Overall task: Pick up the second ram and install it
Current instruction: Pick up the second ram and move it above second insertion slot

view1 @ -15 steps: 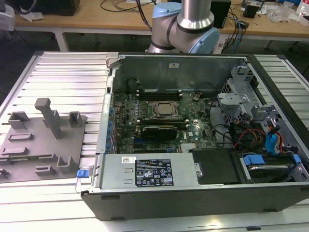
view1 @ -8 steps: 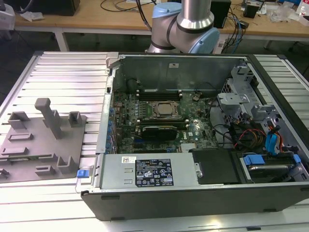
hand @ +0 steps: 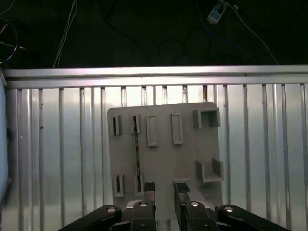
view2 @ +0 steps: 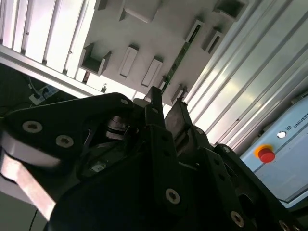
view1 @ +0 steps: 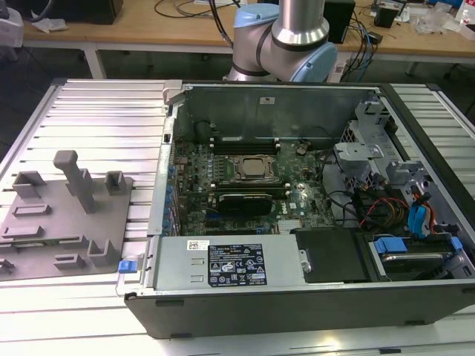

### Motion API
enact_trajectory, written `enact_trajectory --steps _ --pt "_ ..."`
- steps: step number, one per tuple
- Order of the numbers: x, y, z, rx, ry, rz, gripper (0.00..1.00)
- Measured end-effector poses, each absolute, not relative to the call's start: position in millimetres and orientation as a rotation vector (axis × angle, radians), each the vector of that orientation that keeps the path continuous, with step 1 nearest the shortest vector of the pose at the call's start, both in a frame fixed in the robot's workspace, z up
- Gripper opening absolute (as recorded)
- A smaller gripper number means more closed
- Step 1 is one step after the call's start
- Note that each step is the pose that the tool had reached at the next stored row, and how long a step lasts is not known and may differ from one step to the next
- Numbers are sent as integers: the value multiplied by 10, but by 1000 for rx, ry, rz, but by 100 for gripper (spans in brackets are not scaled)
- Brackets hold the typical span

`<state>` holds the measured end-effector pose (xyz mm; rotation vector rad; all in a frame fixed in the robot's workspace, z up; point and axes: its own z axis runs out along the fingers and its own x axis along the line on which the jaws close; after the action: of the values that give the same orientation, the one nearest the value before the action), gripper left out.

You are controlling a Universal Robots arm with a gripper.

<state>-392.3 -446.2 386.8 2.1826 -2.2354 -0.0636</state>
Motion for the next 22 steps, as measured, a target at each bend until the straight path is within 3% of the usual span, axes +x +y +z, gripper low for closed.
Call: enact_trajectory --steps 15,22 --pt "-3942 -4623 3726 2182 -2236 -64 30" --pt "-3942 -4625 3491 2182 -2235 -64 30"
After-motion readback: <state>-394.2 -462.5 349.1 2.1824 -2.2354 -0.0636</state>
